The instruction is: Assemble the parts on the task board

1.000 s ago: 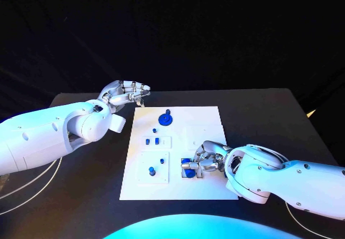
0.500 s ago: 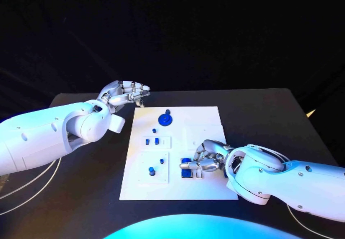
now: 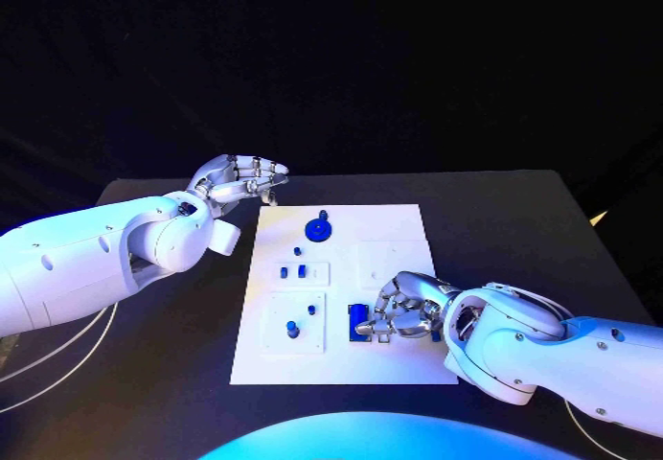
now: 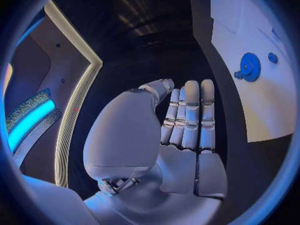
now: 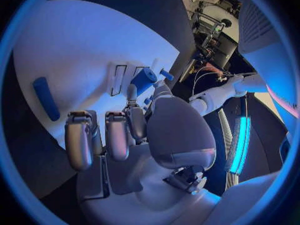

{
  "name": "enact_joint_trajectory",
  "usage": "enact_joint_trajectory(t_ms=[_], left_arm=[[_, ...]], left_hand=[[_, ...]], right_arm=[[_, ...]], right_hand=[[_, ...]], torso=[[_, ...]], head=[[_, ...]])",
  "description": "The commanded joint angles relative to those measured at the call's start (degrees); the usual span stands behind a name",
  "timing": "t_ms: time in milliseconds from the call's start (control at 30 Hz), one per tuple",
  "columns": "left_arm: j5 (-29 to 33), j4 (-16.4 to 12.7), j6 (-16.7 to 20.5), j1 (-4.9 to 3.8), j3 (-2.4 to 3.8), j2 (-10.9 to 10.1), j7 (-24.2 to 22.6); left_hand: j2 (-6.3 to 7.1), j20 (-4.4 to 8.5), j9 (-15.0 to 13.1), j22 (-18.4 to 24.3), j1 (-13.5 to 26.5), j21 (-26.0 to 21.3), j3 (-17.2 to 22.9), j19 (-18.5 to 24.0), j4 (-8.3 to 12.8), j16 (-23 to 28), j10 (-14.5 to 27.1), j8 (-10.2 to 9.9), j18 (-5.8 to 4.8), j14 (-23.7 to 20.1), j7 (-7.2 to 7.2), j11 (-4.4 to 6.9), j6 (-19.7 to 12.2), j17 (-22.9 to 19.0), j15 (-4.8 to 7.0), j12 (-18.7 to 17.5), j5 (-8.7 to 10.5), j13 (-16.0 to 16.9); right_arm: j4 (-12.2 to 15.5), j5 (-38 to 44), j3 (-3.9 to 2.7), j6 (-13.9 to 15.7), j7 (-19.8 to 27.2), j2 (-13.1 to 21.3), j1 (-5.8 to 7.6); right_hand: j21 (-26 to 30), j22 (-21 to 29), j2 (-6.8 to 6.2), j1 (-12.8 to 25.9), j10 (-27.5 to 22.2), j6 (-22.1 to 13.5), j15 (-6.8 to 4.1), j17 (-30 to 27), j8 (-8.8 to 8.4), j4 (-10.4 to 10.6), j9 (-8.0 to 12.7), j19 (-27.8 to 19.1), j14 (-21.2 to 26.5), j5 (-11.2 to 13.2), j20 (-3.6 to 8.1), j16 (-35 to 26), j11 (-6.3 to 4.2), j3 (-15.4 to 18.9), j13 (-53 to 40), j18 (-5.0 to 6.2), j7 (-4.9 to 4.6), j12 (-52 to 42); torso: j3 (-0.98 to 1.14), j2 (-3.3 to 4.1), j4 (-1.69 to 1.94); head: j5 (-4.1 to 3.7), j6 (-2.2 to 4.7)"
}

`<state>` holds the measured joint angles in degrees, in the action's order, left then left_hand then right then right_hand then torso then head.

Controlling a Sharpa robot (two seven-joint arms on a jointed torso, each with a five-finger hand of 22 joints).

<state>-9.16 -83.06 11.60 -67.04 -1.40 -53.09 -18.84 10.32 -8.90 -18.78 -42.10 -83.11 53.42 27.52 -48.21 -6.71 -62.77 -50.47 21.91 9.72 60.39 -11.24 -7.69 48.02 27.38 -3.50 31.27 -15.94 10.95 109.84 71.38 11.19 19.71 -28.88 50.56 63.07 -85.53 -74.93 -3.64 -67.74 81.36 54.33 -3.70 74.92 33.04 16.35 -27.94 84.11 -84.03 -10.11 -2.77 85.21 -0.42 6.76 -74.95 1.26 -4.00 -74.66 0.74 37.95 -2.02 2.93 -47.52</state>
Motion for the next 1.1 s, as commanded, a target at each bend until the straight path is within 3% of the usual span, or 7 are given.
enact_joint_trajectory(t_ms=[33,267,600,1100], left_arm=[[-0.2,-0.1,-0.8,-0.03,0.04,0.0,-0.2],[-0.2,-0.1,-0.8,-0.03,0.04,0.0,-0.2],[-0.2,-0.1,-0.8,-0.03,0.03,0.1,-0.2],[-0.2,0.0,-0.9,-0.02,0.03,0.0,-0.1]], left_hand=[[-0.03,-0.09,0.0,0.1,0.3,-0.3,-0.1,0.5,0.2,-0.2,0.4,0.2,0.73,-0.4,0.00,0.14,-0.2,0.1,0.16,0.2,0.16,0.0],[-0.04,-0.10,0.0,0.1,0.3,-0.3,-0.1,0.5,0.2,-0.2,0.4,0.2,0.72,-0.4,-0.02,0.12,-0.3,0.1,0.14,0.2,0.16,-0.1],[-0.04,-0.10,0.0,0.1,0.3,-0.3,-0.1,0.5,0.2,-0.2,0.4,0.2,0.72,-0.4,-0.02,0.12,-0.3,0.1,0.14,0.2,0.16,-0.1],[-0.08,-0.15,0.0,0.1,0.3,-0.3,-0.1,0.6,0.3,-0.3,0.5,0.3,0.71,-0.5,-0.06,0.07,-0.3,0.1,0.08,0.3,0.18,-0.1]], right_arm=[[0.1,0.6,0.01,-1.5,1.8,0.1,-0.11],[-0.4,0.9,0.01,-2.5,1.4,-0.1,-0.20],[-1.6,2.0,0.02,-2.5,0.3,-0.5,-0.27],[-1.4,2.3,0.02,-3.0,1.1,0.0,-0.31]], right_hand=[[-0.2,-13.9,0.21,-0.7,0.2,-0.2,-0.19,5.0,0.25,0.1,0.1,4.1,-4.0,0.0,0.25,0.3,0.07,0.4,-2.6,-0.37,0.21,-0.1],[-0.4,-13.9,0.39,-1.5,0.3,-0.2,-0.19,5.1,0.20,0.1,0.1,4.2,-4.0,0.1,0.25,0.3,0.07,0.4,-2.7,-0.40,0.22,-0.2],[-0.6,-14.0,1.84,-3.7,0.5,0.0,-0.24,5.3,0.05,0.2,0.4,4.3,-4.0,-0.3,0.30,0.4,0.00,0.3,-3.0,-0.45,0.29,-0.4],[-0.7,-14.0,1.80,-6.1,0.6,0.1,-0.28,5.4,-0.24,0.0,0.6,4.3,-4.0,-0.1,0.34,0.4,-0.03,0.5,-3.1,-0.47,0.29,-0.4]], torso=[[-0.01,0.01,0.01],[-0.01,0.06,0.04],[-0.02,0.01,0.03],[-0.01,0.02,-0.03]], head=[[0.04,0.06],[0.09,-0.02],[0.08,-0.22],[-0.03,-0.48]])
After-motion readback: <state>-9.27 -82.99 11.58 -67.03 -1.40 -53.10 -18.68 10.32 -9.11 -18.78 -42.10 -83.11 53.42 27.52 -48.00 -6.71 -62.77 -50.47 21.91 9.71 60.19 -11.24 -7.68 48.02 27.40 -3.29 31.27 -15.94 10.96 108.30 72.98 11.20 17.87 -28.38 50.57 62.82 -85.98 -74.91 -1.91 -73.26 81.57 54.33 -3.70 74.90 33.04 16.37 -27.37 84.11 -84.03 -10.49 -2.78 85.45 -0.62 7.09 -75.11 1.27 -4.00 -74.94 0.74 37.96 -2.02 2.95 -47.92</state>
